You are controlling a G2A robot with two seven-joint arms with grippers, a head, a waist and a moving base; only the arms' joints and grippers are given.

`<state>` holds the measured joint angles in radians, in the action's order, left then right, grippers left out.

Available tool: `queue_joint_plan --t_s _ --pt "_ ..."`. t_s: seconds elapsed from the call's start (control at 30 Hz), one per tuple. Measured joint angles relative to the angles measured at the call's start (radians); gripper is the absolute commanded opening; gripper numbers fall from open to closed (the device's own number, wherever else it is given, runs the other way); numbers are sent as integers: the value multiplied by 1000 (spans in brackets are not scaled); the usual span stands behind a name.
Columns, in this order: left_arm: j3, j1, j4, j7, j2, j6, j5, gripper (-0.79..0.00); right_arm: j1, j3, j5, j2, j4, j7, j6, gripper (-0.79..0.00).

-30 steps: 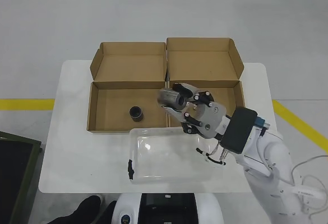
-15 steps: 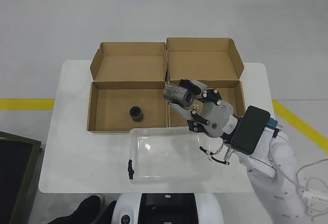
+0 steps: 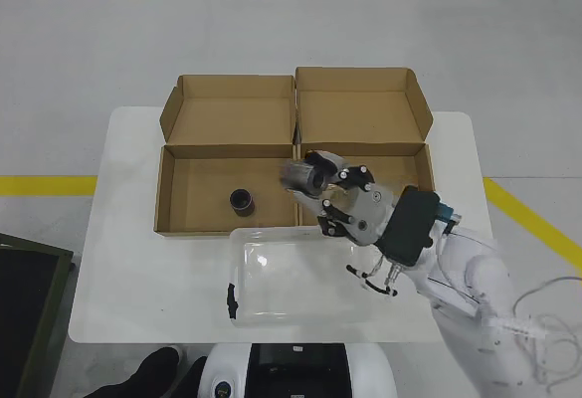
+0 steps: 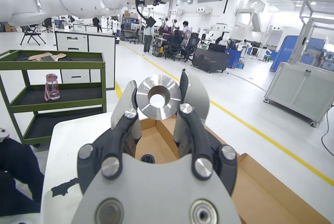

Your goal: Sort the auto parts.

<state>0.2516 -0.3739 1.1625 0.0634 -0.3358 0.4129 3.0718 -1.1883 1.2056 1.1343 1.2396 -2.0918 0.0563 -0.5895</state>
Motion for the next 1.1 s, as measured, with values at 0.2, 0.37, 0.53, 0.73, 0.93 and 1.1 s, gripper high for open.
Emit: queue_joint_plan --t_s 0.2,0.37,0.53,0.73,0.93,1.1 --pt "0 0 0 0 0 0 0 0 19 -53 -26 3 71 64 -5 -785" --pt "0 0 0 0 0 0 0 0 49 -99 -31 8 130 113 -13 -785" --pt "0 0 0 0 0 0 0 0 87 -147 -43 13 191 194 -10 -785" --pt "0 0 0 0 0 0 0 0 147 -203 -84 22 266 319 0 -785" --pt "0 0 0 0 0 0 0 0 218 -270 -105 38 352 405 18 -785" --pt "0 0 0 0 0 0 0 0 290 -319 -87 53 417 463 55 -785"
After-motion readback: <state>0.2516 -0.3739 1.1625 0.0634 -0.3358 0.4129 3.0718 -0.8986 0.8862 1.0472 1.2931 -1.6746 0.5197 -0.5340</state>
